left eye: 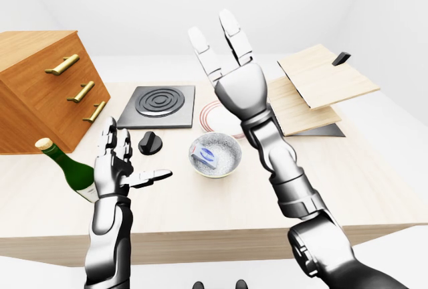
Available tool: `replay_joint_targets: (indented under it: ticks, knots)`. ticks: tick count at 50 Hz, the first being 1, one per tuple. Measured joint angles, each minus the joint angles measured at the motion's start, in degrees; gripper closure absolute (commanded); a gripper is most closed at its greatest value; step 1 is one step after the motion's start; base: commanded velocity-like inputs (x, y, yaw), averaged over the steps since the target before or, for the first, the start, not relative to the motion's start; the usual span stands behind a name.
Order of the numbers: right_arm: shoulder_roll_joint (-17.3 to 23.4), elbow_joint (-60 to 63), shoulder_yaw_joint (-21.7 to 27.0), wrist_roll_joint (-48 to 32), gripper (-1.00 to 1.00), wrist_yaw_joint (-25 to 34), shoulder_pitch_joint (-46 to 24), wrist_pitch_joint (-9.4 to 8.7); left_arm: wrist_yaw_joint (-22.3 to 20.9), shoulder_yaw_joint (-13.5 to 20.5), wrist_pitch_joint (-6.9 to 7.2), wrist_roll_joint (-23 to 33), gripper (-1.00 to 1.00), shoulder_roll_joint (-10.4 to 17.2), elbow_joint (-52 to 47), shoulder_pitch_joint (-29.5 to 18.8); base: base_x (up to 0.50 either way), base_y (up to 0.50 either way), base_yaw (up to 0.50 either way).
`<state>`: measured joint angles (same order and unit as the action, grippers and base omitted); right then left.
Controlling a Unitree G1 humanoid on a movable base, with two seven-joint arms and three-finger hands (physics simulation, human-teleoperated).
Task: Pick up the cream cheese and put it in the bowl.
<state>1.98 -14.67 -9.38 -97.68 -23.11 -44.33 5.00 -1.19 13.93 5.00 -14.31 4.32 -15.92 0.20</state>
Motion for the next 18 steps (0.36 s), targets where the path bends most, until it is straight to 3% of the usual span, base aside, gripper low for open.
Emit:
replay_joint_targets:
  ticks: [11, 16, 18]
  knots:
    - [0.0, 7.3, 2.7, 7.9, -1.00, 4.8, 3.1, 0.00, 0.3, -0.6, 0.00, 0.5, -1.00, -0.1, 0.3, -0.2, 0.00, 0.00, 0.00]
    - [-0.5, 9.1, 6.2, 22.2, -1.00, 8.1, 5.7, -0.18, 0.4, -1.2, 0.00, 1.1, -1.00, -0.2, 0.3, -0.4, 0.00, 0.00, 0.00]
    - [-0.6, 10.4, 7.7, 29.1, -1.00, 9.6, 6.9, -1.51, 0.5, -1.6, 0.00, 1.5, -1.00, -0.3, 0.4, -0.5, 0.00, 0.00, 0.00]
